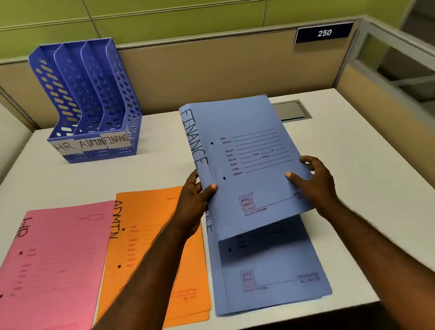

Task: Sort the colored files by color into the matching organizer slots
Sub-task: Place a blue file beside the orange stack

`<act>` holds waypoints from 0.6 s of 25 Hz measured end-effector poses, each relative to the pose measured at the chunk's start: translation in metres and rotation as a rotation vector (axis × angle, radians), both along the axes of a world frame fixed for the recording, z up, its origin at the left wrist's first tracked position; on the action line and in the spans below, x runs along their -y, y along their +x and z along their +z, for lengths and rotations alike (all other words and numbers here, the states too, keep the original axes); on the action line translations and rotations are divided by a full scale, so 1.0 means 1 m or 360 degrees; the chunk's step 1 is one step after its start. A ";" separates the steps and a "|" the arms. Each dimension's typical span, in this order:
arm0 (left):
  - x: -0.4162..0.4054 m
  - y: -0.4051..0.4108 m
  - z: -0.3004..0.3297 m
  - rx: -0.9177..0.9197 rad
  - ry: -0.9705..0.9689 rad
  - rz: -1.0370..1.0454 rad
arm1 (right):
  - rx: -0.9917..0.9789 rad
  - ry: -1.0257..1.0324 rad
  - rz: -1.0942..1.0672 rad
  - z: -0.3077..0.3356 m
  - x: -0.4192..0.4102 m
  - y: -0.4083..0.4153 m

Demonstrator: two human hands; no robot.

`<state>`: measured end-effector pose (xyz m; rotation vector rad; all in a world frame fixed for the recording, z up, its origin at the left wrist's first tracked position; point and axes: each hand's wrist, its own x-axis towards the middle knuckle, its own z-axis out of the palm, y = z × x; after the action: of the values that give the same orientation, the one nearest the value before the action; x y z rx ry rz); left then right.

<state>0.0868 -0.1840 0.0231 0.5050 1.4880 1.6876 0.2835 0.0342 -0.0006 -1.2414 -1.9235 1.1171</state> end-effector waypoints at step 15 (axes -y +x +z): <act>0.047 0.071 -0.069 -0.0475 -0.0545 -0.0223 | 0.0191 -0.0118 -0.0239 -0.075 0.094 0.107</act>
<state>0.1574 -0.2309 -0.0456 0.6756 1.8647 1.2524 0.3901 -0.0596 -0.0753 -1.4979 -1.8536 1.0662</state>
